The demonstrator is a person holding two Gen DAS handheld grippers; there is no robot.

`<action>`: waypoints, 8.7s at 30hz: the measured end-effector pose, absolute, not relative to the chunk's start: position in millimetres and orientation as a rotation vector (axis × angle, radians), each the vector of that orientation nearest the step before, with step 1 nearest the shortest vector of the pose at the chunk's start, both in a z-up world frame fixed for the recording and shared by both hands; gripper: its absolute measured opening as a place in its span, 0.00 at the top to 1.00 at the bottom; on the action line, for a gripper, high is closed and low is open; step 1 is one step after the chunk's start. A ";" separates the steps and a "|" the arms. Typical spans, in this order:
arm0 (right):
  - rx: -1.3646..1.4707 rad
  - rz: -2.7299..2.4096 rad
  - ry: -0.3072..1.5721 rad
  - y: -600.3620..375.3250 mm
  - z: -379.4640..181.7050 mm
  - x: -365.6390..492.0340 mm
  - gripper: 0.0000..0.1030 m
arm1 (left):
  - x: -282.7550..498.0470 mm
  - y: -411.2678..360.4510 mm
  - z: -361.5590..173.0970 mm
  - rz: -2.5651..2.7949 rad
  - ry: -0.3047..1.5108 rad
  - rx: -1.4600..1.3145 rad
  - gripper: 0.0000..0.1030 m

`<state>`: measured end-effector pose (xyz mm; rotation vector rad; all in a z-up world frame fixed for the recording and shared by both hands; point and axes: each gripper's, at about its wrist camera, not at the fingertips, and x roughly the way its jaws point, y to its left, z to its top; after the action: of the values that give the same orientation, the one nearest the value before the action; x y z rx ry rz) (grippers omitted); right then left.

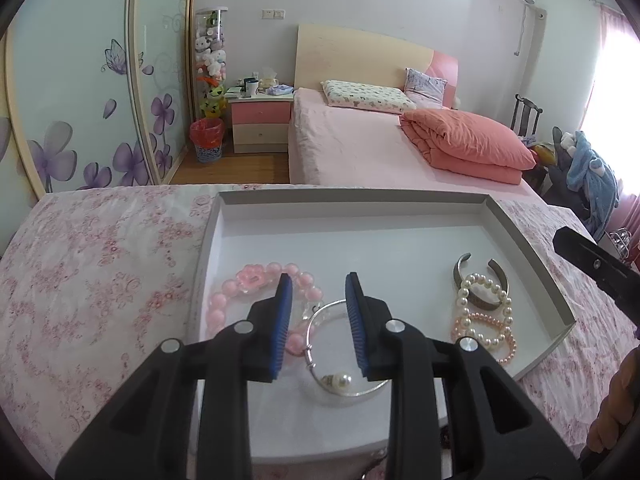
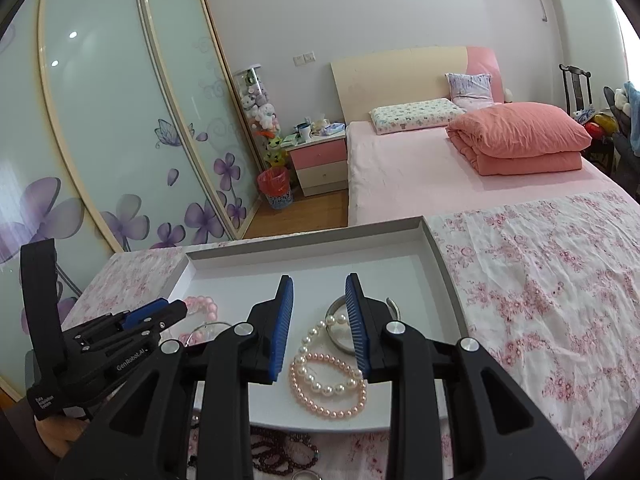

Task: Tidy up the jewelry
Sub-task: 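Open the left tool over the tray while the right tool releases the pearl bracelet there, then grasp the black beaded bracelet with the left tool while the right tool grips the silver ring, then lift the black beaded bracelet with the left tool while the right tool lifts the silver ring, then drop the black bracelet into the tray with the left tool while the right tool drops the ring there, then grasp the second pearl earring with the left tool while the right tool grips the dark red beaded bracelet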

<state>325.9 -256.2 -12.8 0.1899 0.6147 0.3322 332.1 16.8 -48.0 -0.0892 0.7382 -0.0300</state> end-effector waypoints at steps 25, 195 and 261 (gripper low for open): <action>0.069 0.388 0.885 -254.9 -75.3 243.6 0.72 | 240.3 29.9 -62.7 -0.105 0.786 -0.067 0.63; 0.075 0.357 0.294 -264.5 48.9 176.9 0.79 | 149.5 -0.9 39.2 -0.108 0.463 -0.058 0.93; -0.163 0.373 0.933 -189.7 -85.9 273.0 0.28 | 220.1 58.3 -59.4 -0.057 0.816 -0.099 0.45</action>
<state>273.0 -189.7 -85.9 -0.1632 0.9331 0.3731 220.1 58.3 -59.4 -0.0990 0.8165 -0.0571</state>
